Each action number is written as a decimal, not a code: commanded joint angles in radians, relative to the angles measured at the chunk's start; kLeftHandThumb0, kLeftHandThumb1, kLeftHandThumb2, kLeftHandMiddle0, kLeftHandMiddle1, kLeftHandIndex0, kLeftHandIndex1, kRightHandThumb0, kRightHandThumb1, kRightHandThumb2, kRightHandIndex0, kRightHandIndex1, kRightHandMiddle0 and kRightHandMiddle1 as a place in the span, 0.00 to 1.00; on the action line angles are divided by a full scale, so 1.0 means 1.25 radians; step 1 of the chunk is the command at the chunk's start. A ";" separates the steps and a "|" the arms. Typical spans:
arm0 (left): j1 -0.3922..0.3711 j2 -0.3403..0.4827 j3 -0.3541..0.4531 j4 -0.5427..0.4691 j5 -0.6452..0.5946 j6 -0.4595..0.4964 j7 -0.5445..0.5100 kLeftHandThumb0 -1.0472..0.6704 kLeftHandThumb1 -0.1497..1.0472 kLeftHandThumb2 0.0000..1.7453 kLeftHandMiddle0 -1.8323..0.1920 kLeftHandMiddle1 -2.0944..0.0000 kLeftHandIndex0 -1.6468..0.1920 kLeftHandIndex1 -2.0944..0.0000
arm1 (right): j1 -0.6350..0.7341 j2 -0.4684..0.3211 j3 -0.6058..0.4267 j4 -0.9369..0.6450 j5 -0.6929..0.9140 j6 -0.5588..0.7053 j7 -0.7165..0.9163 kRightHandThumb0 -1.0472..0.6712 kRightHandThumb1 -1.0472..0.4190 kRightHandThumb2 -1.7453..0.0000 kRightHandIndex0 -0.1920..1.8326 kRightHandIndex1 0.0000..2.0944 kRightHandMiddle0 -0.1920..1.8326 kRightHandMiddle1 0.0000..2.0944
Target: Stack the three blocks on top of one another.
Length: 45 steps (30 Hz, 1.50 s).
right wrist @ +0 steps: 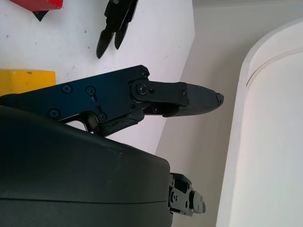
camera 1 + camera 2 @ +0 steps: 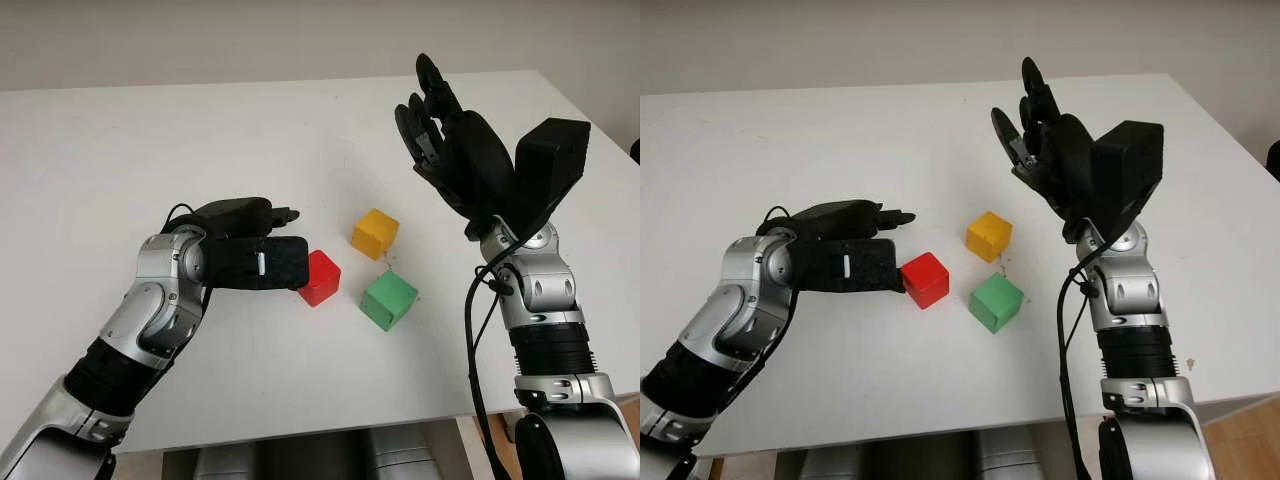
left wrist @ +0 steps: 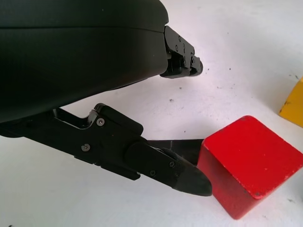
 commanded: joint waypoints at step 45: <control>0.049 0.098 0.070 -0.197 -0.143 -0.162 0.022 0.05 0.97 0.03 0.99 0.98 0.82 0.96 | -0.012 -0.011 -0.003 -0.001 -0.011 -0.019 0.015 0.27 0.00 0.74 0.00 0.01 0.03 0.02</control>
